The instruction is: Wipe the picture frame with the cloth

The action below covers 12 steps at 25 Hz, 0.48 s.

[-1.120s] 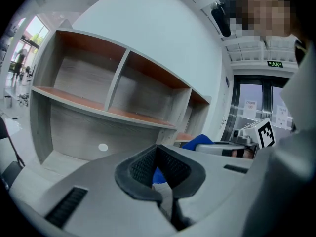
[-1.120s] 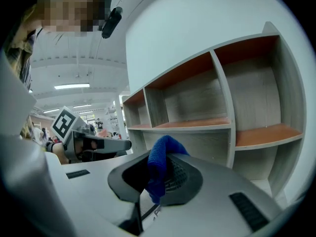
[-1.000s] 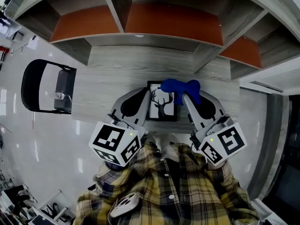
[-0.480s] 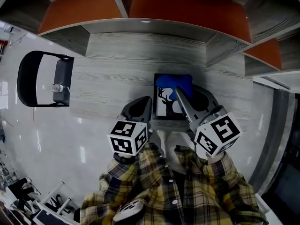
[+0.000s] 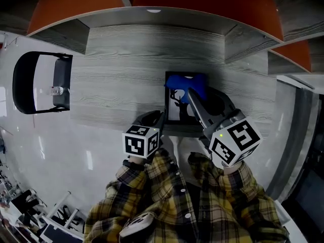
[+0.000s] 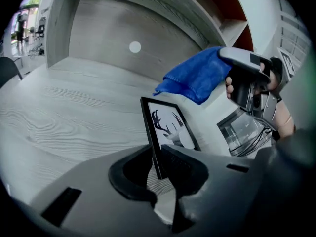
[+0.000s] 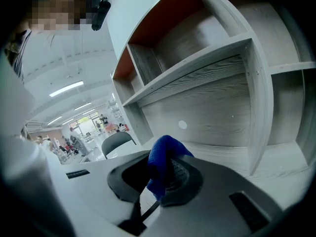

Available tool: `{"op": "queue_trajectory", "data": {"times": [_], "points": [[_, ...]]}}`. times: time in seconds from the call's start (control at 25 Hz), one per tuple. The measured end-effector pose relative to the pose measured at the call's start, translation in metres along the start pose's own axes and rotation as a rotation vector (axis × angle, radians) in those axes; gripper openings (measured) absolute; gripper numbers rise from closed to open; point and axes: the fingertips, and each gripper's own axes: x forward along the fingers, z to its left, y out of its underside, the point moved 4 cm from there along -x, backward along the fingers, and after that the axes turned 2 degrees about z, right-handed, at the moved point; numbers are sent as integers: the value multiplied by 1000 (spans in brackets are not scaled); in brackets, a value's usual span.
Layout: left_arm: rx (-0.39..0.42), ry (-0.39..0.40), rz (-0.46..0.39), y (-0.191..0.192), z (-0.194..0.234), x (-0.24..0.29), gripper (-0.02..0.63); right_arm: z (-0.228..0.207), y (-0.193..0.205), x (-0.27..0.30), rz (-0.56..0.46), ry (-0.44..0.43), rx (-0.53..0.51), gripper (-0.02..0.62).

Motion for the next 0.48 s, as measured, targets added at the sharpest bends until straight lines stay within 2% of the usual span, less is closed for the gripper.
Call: {"op": "queue_trajectory", "data": {"times": [0.24, 0.48], "points": [[9, 52, 97, 25, -4, 7, 103, 1, 3, -3, -1, 4, 10, 41], [25, 89, 149, 34, -7, 15, 104, 0, 3, -7, -4, 16, 14, 41]]}}
